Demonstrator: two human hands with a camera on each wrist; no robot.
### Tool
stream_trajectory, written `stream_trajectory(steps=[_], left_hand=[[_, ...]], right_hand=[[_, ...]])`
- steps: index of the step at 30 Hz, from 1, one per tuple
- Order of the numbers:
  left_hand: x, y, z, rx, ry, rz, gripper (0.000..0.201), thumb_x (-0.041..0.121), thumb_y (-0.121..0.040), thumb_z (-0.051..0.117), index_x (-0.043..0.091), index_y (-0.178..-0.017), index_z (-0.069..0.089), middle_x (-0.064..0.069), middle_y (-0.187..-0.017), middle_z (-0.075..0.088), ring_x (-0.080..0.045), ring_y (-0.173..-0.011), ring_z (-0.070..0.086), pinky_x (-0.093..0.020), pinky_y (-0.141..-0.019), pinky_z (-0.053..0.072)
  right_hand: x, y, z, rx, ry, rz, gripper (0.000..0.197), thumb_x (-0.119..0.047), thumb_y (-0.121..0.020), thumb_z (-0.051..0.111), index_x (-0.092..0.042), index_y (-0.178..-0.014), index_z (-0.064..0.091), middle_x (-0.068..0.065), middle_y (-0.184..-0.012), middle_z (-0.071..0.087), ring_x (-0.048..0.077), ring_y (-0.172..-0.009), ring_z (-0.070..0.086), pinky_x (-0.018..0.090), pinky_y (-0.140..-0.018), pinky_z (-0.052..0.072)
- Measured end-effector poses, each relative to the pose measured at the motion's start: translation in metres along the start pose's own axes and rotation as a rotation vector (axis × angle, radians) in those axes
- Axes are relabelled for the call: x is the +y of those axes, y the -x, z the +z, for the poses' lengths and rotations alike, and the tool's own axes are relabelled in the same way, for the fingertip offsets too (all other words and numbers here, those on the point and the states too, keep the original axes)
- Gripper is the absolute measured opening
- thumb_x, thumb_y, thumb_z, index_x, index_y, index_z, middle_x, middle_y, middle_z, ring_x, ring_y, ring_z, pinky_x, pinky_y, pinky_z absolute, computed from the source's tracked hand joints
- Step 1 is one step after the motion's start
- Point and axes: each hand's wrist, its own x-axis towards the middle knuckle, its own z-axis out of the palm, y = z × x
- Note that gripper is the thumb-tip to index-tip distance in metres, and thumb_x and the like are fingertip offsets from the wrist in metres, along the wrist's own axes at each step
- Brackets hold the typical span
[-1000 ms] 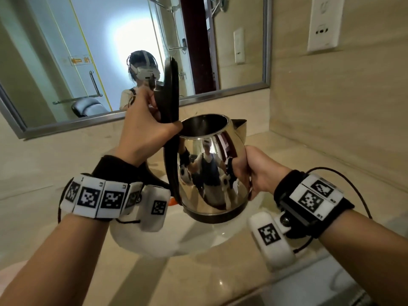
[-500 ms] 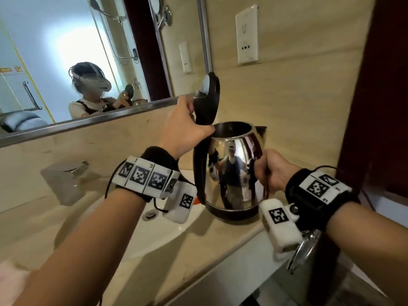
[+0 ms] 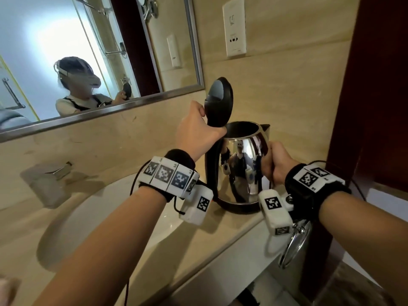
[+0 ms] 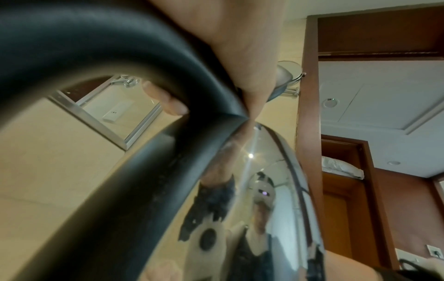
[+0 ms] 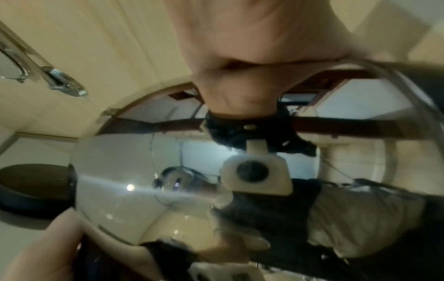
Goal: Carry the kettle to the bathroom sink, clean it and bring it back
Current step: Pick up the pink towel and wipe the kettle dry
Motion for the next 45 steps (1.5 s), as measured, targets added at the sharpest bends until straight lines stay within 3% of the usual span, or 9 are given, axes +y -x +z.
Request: stream_trajectory(steps=[4,10,19,23,25,30,34,40,45], left_hand=[[-0.012,0.005,0.004,-0.009,0.006,-0.021,0.047,0.028,-0.062,0.075,0.027,-0.085,0.033,-0.005,-0.082,0.062,-0.022,-0.073,0.062,-0.041,-0.064,0.053],[-0.016,-0.001,0.005,-0.022,-0.020,0.001,0.049,0.033,-0.061,0.073,0.022,-0.091,0.037,-0.007,-0.083,0.064,-0.025,-0.075,0.064,-0.047,-0.071,0.055],[-0.019,-0.003,-0.006,-0.199,-0.041,0.035,0.048,0.032,-0.077,0.070,0.017,-0.106,0.034,0.001,-0.095,0.054,-0.012,-0.083,0.056,-0.028,-0.071,0.047],[-0.023,0.002,-0.016,-0.391,0.053,0.041,0.043,0.031,-0.089,0.058,0.025,-0.117,0.025,0.005,-0.108,0.050,-0.018,-0.089,0.063,-0.040,-0.090,0.049],[-0.022,0.006,-0.018,-0.429,0.005,0.090,0.038,0.027,-0.095,0.049,0.032,-0.124,0.024,0.008,-0.111,0.050,-0.013,-0.090,0.062,-0.035,-0.091,0.045],[-0.021,0.013,-0.015,-0.434,-0.143,0.173,0.038,0.028,-0.100,0.038,0.033,-0.136,0.028,0.006,-0.127,0.051,-0.013,-0.103,0.060,-0.028,-0.092,0.038],[-0.022,0.016,-0.020,-0.457,-0.148,0.146,0.036,0.028,-0.101,0.036,0.027,-0.137,0.033,0.012,-0.117,0.049,-0.010,-0.101,0.056,-0.027,-0.092,0.037],[-0.037,0.027,-0.033,-0.470,-0.131,0.096,0.036,0.020,-0.097,0.044,0.023,-0.133,0.036,0.011,-0.101,0.056,-0.004,-0.093,0.054,-0.022,-0.078,0.038],[-0.045,0.045,-0.047,-0.390,-0.176,0.086,0.047,0.010,-0.091,0.052,0.018,-0.135,0.038,0.002,-0.109,0.055,-0.015,-0.091,0.055,-0.026,-0.076,0.039]], right_hand=[[0.007,-0.010,0.004,-0.037,-0.025,0.012,0.040,-0.023,-0.092,0.037,-0.021,-0.053,0.043,-0.005,-0.035,0.049,0.009,-0.030,0.047,0.016,-0.039,0.038],[0.007,-0.017,0.008,-0.009,-0.005,0.018,0.037,-0.017,-0.091,0.036,-0.021,-0.055,0.043,-0.005,-0.038,0.048,0.009,-0.039,0.047,0.017,-0.037,0.037],[0.012,-0.013,0.007,-0.007,-0.028,-0.015,0.032,-0.015,-0.089,0.036,-0.022,-0.057,0.038,-0.002,-0.053,0.044,0.011,-0.046,0.045,0.019,-0.046,0.037],[0.016,-0.006,0.004,0.049,0.029,-0.079,0.038,-0.013,-0.092,0.033,-0.020,-0.055,0.035,-0.008,-0.028,0.040,0.004,-0.022,0.038,0.010,-0.029,0.028],[0.019,-0.003,0.002,0.068,0.048,-0.098,0.037,-0.014,-0.092,0.033,-0.020,-0.056,0.038,-0.007,-0.025,0.041,0.002,-0.019,0.038,0.018,-0.033,0.032],[0.022,0.006,0.000,0.066,0.036,-0.091,0.029,-0.017,-0.094,0.033,-0.017,-0.071,0.051,0.000,-0.051,0.057,0.014,-0.059,0.054,0.025,-0.057,0.038],[0.025,0.013,-0.002,0.088,0.038,-0.077,0.024,-0.019,-0.092,0.036,-0.019,-0.075,0.053,-0.003,-0.043,0.060,0.017,-0.067,0.052,0.027,-0.061,0.039],[0.029,0.031,0.001,0.110,0.131,-0.105,0.030,-0.023,-0.098,0.036,-0.012,-0.116,0.058,0.010,-0.107,0.059,0.020,-0.095,0.054,0.028,-0.075,0.039],[0.035,0.052,0.007,0.138,0.100,-0.119,0.029,-0.023,-0.097,0.040,-0.011,-0.115,0.059,0.008,-0.105,0.061,0.023,-0.100,0.056,0.031,-0.082,0.044]])
